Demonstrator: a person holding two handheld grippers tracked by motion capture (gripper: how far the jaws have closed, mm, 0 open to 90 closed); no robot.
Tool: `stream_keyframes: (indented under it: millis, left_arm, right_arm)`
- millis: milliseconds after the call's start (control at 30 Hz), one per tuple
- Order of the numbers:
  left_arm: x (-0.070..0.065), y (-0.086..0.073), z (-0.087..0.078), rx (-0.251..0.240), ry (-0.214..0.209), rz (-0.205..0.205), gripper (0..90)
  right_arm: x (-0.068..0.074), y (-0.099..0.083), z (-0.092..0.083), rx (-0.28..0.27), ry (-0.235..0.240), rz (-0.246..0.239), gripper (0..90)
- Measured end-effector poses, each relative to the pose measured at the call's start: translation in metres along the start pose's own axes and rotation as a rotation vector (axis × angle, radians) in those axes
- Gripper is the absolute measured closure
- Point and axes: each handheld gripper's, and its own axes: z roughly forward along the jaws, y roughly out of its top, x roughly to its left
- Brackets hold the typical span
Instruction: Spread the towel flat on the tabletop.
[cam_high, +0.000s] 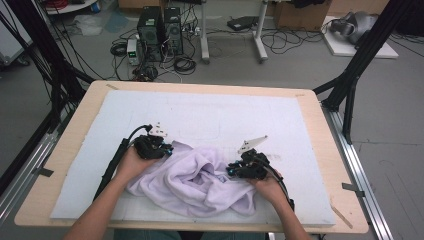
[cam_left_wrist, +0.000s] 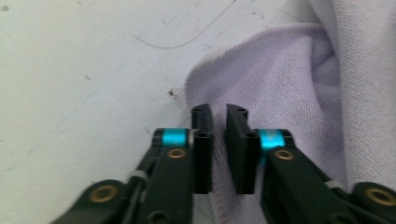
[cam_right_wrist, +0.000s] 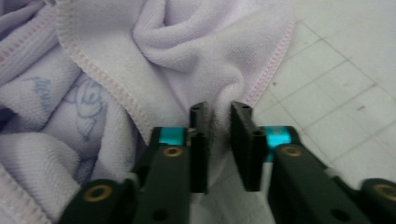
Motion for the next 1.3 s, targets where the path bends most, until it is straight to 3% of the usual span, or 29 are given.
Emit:
stream_keyframes:
  millis: [167, 333, 367, 433, 533, 567, 600, 667, 733, 833, 933, 1000, 1200, 1300]
  left_arm:
    - [-0.001, 0.002, -0.003, -0.001, 0.015, 0.013, 87.8]
    - [0.011, 0.006, -0.021, -0.098, 0.056, -0.047, 88.1]
    - [0.017, 0.009, -0.025, -0.108, 0.056, -0.072, 88.3]
    - [0.024, 0.017, -0.031, -0.137, 0.081, -0.092, 88.3]
    - [0.037, 0.036, -0.048, -0.216, 0.146, -0.124, 88.3]
    - [0.043, 0.047, -0.055, -0.241, 0.182, -0.135, 88.4]
    - [0.048, 0.053, -0.059, -0.258, 0.200, -0.143, 88.4]
    - [0.060, 0.068, -0.063, -0.287, 0.251, -0.176, 86.9]
    - [0.067, 0.072, -0.061, -0.275, 0.229, -0.204, 72.0]
    - [0.069, 0.065, -0.055, -0.225, 0.191, -0.193, 62.1]
    - [0.065, 0.051, -0.048, -0.198, 0.168, -0.183, 59.2]
    - [0.060, 0.041, -0.046, -0.177, 0.156, -0.168, 57.8]
    - [0.040, 0.014, -0.047, -0.162, 0.091, -0.136, 54.0]
    - [0.029, 0.005, -0.053, -0.185, 0.064, -0.127, 53.1]
  right_arm:
    - [-0.003, 0.002, -0.003, -0.001, 0.015, -0.016, 85.0]
    - [-0.017, 0.015, -0.020, -0.044, -0.021, -0.015, 85.3]
    - [-0.030, 0.027, -0.030, -0.054, -0.062, -0.014, 85.3]
    - [-0.036, 0.032, -0.034, -0.057, -0.084, -0.021, 85.4]
    - [-0.061, 0.064, -0.055, -0.071, -0.181, -0.028, 85.4]
    - [-0.075, 0.086, -0.071, -0.115, -0.256, -0.027, 85.1]
    - [-0.075, 0.086, -0.071, -0.115, -0.256, -0.027, 85.1]
    - [-0.090, 0.105, -0.081, -0.173, -0.336, -0.013, 81.1]
    - [-0.103, 0.111, -0.081, -0.207, -0.376, 0.038, 69.9]
    - [-0.112, 0.105, -0.068, -0.195, -0.319, 0.102, 62.1]
    - [-0.106, 0.095, -0.049, -0.134, -0.230, 0.101, 56.8]
    - [-0.094, 0.088, -0.043, -0.146, -0.223, 0.063, 57.6]
    - [-0.054, 0.072, -0.034, -0.168, -0.121, 0.003, 53.2]
    - [-0.032, 0.067, -0.033, -0.176, -0.070, -0.018, 50.5]
